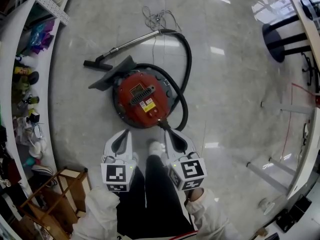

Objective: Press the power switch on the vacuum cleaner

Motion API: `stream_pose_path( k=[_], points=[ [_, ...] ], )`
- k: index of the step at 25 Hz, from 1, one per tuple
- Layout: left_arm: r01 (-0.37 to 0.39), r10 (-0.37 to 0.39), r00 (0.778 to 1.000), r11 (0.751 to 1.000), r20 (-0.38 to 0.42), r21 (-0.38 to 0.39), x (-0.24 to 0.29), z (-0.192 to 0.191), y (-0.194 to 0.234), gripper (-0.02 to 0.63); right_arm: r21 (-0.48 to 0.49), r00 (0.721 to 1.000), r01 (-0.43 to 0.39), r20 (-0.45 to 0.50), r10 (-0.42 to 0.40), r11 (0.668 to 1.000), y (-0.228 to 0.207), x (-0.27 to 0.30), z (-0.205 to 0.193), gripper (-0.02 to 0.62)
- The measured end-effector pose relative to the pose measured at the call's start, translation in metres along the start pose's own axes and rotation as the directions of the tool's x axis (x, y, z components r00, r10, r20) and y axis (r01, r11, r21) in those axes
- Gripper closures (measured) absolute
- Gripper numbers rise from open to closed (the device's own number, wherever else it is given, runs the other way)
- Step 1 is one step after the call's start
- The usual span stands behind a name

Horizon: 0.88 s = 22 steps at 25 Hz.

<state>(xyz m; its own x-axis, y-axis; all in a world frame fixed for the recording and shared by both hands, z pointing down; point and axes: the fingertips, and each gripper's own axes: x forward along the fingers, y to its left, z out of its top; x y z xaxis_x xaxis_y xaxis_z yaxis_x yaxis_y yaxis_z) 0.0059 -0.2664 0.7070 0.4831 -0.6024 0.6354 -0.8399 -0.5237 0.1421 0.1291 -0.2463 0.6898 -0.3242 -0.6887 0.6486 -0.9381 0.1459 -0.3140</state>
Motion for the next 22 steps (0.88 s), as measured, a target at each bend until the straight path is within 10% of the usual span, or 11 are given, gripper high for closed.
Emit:
stream_pose_path(
  k=[22],
  points=[
    [-0.018, 0.014, 0.997, 0.998, -0.069, -0.062, 0.036, -0.049, 0.009, 0.606, -0.031, 0.991, -0.005, -0.136, 0.001, 1.000, -0.024, 0.061, -0.053, 0.595]
  ],
)
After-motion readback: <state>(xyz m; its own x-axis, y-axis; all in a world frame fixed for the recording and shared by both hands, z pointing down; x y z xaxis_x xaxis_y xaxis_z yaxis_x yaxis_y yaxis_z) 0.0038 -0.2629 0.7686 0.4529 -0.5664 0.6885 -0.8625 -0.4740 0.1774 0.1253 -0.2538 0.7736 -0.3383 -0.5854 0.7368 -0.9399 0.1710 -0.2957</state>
